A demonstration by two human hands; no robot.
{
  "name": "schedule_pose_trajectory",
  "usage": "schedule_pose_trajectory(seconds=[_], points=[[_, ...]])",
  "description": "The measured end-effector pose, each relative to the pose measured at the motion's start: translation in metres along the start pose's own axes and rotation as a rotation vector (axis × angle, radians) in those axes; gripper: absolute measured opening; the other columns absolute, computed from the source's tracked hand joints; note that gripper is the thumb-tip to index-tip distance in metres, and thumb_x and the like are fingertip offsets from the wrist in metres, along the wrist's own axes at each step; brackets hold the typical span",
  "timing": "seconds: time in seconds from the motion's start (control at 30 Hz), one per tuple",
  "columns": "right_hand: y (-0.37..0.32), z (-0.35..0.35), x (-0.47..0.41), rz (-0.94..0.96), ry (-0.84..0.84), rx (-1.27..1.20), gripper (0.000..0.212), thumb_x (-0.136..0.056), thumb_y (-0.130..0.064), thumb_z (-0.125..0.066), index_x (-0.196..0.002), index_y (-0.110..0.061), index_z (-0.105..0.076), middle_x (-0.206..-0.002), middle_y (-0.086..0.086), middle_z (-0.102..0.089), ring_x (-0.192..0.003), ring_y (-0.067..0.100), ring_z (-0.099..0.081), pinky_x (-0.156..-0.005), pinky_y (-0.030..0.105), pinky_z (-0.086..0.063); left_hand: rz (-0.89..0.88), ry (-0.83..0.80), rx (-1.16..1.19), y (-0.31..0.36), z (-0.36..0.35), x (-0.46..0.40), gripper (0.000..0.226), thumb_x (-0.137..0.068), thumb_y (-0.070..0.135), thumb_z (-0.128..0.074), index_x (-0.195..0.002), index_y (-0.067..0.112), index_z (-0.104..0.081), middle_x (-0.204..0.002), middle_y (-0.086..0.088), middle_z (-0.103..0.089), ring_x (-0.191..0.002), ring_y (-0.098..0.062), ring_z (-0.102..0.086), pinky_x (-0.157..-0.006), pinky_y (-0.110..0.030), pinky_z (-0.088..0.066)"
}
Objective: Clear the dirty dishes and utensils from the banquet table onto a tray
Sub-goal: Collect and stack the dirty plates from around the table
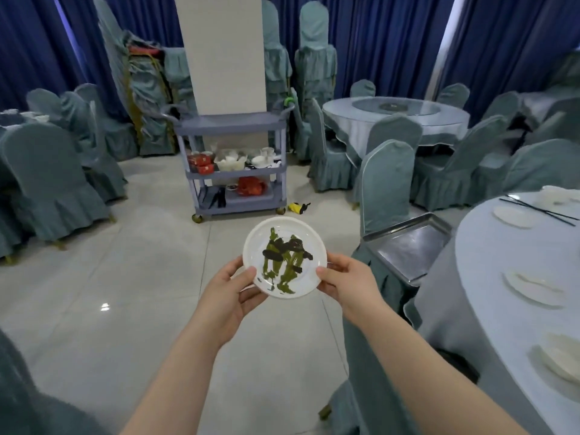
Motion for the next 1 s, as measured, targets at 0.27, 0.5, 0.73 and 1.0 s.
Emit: schedule_pose_trajectory(seconds=[0.27, 0.5, 0.73, 1.0], points=[[-0.006, 0.019, -0.103, -0.019, 0.257, -0.145, 0.024, -0.082, 0.007, -0.067, -0.104, -0.002, -0.065, -0.096, 0.013, -0.073, -0.083, 0.024, -0.073, -0.065, 0.026, -0.058, 0.122, -0.192, -0.155, 0.017, -0.031, -0.143, 0.047, -0.093, 0.005, -0.057, -0.137, 0.02, -0.048, -0.099, -0.011, -0.075, -0.083, -0.024, -0.074, -0.062, -0.026, -0.058], [-0.019, 0.049, -0.223, -0.048, 0.288, -0.209, 0.02, -0.085, 0.002, -0.067, -0.104, -0.004, -0.065, -0.096, 0.013, -0.074, -0.082, 0.021, -0.073, -0.063, 0.024, -0.056, 0.176, -0.219, -0.19, 0.018, -0.078, -0.27, 0.048, -0.093, 0.001, -0.056, -0.136, 0.019, -0.049, -0.096, -0.009, -0.076, -0.077, -0.02, -0.074, -0.061, -0.025, -0.058], [-0.015, 0.107, -0.299, -0.067, 0.433, -0.253, 0.011, -0.09, -0.004, -0.06, -0.097, -0.007, -0.068, -0.07, 0.006, -0.069, -0.061, 0.017, -0.067, -0.056, 0.025, -0.054, 0.242, -0.228, -0.19, 0.003, -0.122, -0.38, 0.043, -0.091, 0.003, -0.058, -0.126, 0.027, -0.053, -0.091, -0.006, -0.076, -0.074, -0.017, -0.073, -0.057, -0.024, -0.057], [-0.001, 0.192, -0.336, -0.105, 0.855, -0.314, 0.011, -0.092, -0.008, -0.06, -0.1, -0.01, -0.067, -0.077, 0.006, -0.07, -0.067, 0.019, -0.064, -0.07, 0.031, -0.053, 0.384, -0.525, -0.279, -0.041, -0.22, -0.501, 0.029, -0.095, 0.002, -0.052, -0.105, 0.027, -0.062, -0.085, 0.001, -0.076, -0.07, -0.012, -0.072, -0.059, -0.022, -0.057]])
Point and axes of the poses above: each hand's wrist, its own x-axis away from the middle knuckle, its own z-axis out of the back of the hand, y = z × x, the point moved 2 cm from there along -x, towards the middle knuckle
